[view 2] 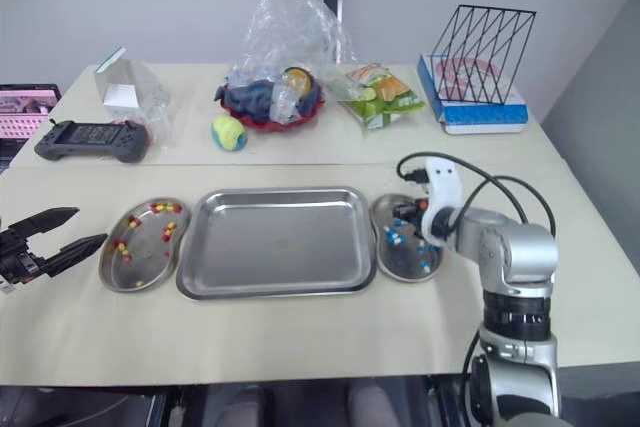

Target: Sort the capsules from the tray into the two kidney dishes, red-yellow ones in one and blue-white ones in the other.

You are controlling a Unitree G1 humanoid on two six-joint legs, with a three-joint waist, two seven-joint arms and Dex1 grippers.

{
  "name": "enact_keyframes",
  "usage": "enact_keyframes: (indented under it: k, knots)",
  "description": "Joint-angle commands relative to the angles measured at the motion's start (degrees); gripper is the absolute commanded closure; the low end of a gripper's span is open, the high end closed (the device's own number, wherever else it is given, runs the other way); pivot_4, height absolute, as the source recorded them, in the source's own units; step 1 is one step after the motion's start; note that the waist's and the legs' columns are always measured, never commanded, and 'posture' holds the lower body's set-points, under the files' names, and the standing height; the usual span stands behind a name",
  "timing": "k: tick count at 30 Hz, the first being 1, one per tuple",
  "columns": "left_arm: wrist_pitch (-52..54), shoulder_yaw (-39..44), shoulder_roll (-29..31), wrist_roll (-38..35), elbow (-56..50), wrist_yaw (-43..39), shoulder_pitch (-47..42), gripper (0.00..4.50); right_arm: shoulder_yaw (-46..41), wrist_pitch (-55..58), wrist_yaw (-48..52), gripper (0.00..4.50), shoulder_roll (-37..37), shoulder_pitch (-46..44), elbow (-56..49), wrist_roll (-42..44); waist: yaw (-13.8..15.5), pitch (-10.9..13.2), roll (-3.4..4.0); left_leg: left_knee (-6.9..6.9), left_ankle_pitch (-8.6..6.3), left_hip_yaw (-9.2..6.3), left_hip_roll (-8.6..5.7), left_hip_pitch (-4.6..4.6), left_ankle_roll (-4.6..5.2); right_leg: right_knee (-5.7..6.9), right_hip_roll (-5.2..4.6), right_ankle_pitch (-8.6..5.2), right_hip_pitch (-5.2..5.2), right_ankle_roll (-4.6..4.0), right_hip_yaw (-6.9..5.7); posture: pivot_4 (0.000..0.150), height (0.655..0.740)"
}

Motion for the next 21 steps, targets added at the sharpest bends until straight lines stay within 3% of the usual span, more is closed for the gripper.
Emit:
enact_keyframes:
  k: [1,12,18,21]
  knots:
    - [-0.63,0.52,1.37,-0.15,-0.11,-0.44,-0.81,0.0,1.0,-1.92,1.24,3.76,-2.43,0.25,-2.93,0.65,0.01,0.0,0.0,0.0,0.0,0.0,0.0,0.01,0.0,0.02,0.0,0.0,0.0,0.0,0.0,0.15,0.7174]
    - [-1.05,2.13,2.09,-0.06,1.01,-0.36,-0.05,0.0,-1.07,-9.43,9.71,0.06,-13.75,-0.49,1.52,2.23,0.21,0.01,-0.01,0.0,0.0,0.0,0.0,0.01,0.0,-0.04,0.0,0.0,0.03,0.0,-0.01,0.15,0.7174]
    - [0.99,1.24,4.3,2.48,5.72,3.49,-0.52,0.0,-5.45,-25.52,13.89,0.01,-19.67,2.4,10.95,-0.15,0.59,0.01,-0.02,0.0,0.0,0.01,0.0,0.03,0.0,-0.07,0.0,0.0,0.05,0.0,0.0,0.15,0.7174]
    - [-0.76,1.85,5.41,4.22,7.13,5.89,0.23,0.0,-15.55,-47.52,20.6,0.01,-18.26,6.28,21.22,2.13,1.22,0.03,-0.05,0.0,0.0,0.01,0.0,0.05,0.0,-0.14,0.0,0.0,0.11,0.01,-0.02,0.15,0.7174]
